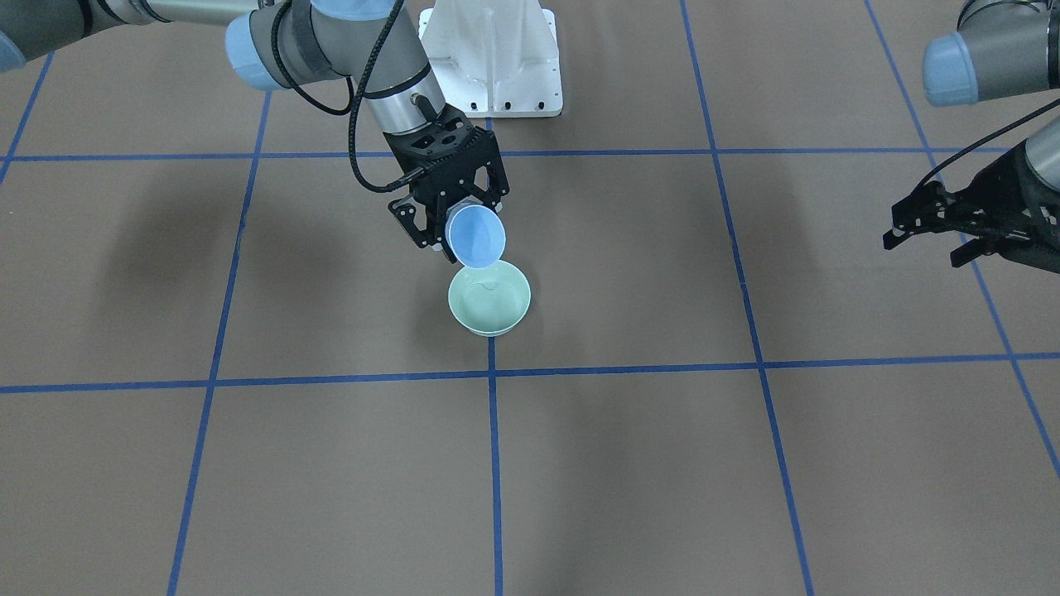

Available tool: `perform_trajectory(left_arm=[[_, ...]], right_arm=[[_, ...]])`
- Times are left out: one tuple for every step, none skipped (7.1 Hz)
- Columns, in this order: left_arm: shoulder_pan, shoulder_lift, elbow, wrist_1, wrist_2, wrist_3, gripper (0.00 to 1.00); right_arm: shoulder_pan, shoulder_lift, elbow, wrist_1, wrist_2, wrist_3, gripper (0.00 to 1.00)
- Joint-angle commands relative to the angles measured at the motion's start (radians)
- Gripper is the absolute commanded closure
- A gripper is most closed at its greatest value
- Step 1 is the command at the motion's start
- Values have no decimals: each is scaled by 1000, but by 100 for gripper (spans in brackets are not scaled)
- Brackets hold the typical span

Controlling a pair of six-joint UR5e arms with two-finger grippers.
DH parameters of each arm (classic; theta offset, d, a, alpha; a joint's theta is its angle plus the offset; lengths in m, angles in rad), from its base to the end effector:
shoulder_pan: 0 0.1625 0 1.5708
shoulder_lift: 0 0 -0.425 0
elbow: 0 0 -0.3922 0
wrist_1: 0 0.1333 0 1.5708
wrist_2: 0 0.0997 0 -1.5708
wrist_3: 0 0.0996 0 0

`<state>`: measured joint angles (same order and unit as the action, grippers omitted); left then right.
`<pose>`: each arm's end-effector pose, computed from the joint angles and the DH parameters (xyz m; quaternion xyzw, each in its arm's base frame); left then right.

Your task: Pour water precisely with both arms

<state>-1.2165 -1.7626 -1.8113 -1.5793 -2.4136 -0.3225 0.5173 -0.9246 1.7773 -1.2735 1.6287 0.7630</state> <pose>0.1375 -0.5415 0.4328 0.0557 0.4427 0.1036 0.8889 -0.4979 -0.4300 0.1561 0.3152 -0.4435 -0.1370 0.8277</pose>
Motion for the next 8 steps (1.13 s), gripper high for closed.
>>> perform_trajectory(left_arm=[[0, 0, 0, 1, -1, 0, 0], [0, 0, 0, 1, -1, -1, 0], [0, 0, 0, 1, -1, -1, 0], [0, 0, 0, -1, -1, -1, 0], [0, 0, -2, -1, -1, -1, 0], [0, 0, -3, 1, -1, -1, 0], [0, 0, -5, 1, -1, -1, 0], [0, 0, -6, -1, -1, -1, 0]], right_arm=[[-34, -11, 2, 5, -190, 197, 100], [-81, -22, 2, 0, -339, 229, 100], [-92, -42, 4, -4, -415, 283, 100], [-103, -63, 7, -6, -522, 333, 100], [-134, -75, 2, -51, -672, 411, 100], [-135, -117, 11, -75, -747, 468, 100], [-134, -169, 61, -78, -788, 563, 100], [-128, -221, 74, -79, -817, 675, 100]])
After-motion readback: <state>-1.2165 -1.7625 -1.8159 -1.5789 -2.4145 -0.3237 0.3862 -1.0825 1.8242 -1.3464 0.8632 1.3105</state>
